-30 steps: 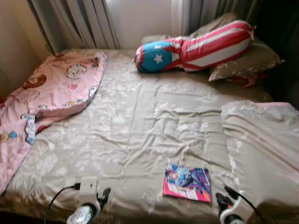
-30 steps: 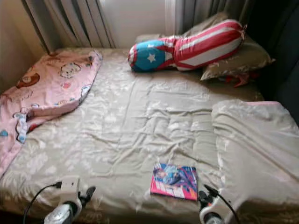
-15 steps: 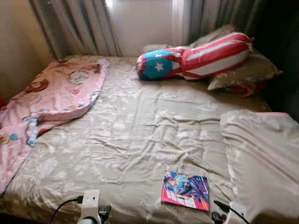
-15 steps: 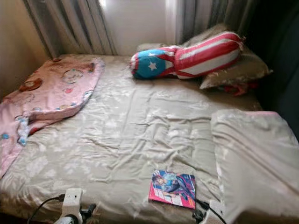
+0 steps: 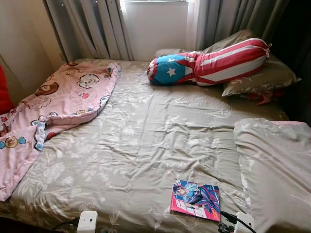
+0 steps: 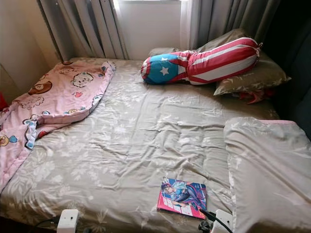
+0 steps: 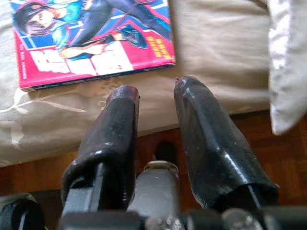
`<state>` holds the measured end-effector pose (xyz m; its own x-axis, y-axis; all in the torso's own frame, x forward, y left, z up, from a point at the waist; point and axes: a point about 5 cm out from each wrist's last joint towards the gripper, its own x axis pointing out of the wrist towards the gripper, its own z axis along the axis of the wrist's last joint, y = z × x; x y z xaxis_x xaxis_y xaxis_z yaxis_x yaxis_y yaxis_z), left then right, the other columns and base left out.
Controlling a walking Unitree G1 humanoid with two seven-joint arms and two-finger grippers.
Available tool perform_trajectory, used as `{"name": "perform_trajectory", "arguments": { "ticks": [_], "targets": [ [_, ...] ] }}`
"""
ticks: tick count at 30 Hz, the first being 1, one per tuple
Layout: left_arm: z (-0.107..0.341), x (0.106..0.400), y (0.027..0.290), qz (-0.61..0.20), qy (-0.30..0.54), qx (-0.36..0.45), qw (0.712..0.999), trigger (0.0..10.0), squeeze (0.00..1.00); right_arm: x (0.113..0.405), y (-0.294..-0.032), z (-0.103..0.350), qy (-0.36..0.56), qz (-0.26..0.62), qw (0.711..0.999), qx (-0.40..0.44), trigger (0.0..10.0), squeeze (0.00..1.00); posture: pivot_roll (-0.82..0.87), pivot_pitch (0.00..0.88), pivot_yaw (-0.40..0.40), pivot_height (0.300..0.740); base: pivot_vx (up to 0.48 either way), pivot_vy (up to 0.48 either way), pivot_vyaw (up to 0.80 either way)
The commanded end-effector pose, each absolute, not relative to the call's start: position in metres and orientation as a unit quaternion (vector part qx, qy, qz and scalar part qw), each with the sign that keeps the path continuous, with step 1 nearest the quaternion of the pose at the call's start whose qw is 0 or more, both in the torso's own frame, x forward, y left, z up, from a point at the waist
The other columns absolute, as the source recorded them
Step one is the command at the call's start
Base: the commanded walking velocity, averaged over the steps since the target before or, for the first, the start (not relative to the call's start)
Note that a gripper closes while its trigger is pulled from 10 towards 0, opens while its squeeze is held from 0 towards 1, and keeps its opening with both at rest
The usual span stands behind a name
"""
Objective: Clean up the room
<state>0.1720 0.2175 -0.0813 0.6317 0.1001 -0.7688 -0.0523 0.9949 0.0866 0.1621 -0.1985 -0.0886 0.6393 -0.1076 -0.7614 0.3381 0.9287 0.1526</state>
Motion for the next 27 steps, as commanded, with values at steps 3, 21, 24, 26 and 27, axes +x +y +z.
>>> {"name": "perform_trajectory", "arguments": {
  "ticks": [3,21,24,26,27],
  "targets": [
    [-0.085,0.162,0.227,0.051,0.446,0.034,0.893,10.0,0.0,0.161,-0.193,-0.09,0.412,-0.117,0.892,0.144,10.0,0.0,-0.02,0.0,0.01,0.74,0.0,0.48,0.8],
    [-0.082,0.162,0.236,0.058,0.443,0.036,0.894,10.0,0.0,0.156,-0.195,-0.092,0.417,-0.135,0.884,0.162,10.0,0.0,-0.01,0.0,0.007,0.74,0.0,0.48,0.13],
    [-0.08,0.168,0.234,0.056,0.439,0.037,0.896,10.0,0.0,0.157,-0.195,-0.092,0.416,-0.135,0.884,0.163,10.0,0.0,-0.01,0.0,0.008,0.74,0.0,0.48,0.0],
    [-0.079,0.172,0.232,0.055,0.436,0.037,0.897,10.0,0.0,0.157,-0.194,-0.092,0.415,-0.134,0.885,0.163,10.0,0.0,-0.01,0.0,0.008,0.74,0.0,0.48,0.0],
    [-0.078,0.174,0.232,0.054,0.435,0.037,0.898,10.0,0.0,0.158,-0.194,-0.092,0.415,-0.135,0.885,0.164,10.0,0.0,-0.01,0.0,0.009,0.74,0.0,0.48,0.0]
  ]
}}
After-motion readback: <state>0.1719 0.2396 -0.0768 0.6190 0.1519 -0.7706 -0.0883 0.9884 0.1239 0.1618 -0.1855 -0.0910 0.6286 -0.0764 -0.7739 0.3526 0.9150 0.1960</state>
